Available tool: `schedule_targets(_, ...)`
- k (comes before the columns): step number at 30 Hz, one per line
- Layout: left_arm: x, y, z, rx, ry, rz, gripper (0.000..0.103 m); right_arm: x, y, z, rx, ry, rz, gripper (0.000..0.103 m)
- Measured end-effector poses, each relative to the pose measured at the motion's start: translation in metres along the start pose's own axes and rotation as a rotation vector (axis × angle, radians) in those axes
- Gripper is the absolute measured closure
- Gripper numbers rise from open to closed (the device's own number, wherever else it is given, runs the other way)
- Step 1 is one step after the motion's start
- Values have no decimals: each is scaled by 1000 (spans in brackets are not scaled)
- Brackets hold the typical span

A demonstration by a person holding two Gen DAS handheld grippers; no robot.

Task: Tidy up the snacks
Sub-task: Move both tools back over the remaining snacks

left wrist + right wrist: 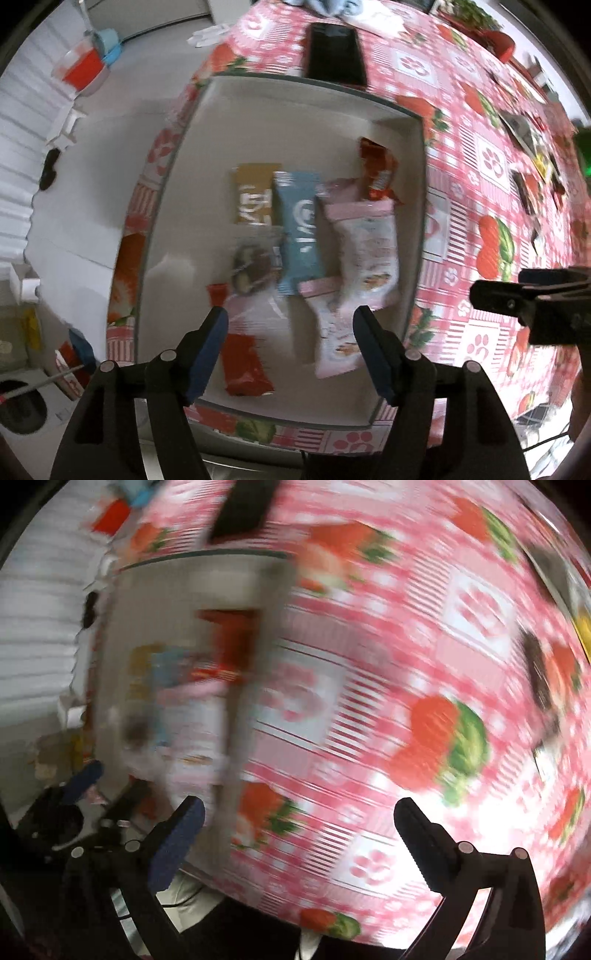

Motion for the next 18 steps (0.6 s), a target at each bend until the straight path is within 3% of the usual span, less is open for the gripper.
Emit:
schedule_targets(7,-7,37,-6,88,5,11,28,-10,97,24,238,27,26,0)
schedule_targets(18,-11,79,-3,189,-12,4,27,-51,237,20,600,193,96,0)
Point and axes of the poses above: each gripper's, at about its wrist camera, not at the fingertips, and x roughly the way its jaws point, y to its right, z to its underside, the point moved 7 cm from there along x, roughly the way its jaws point, and after that the axes turned 7 degrees about -z, right-handed, at the moved point
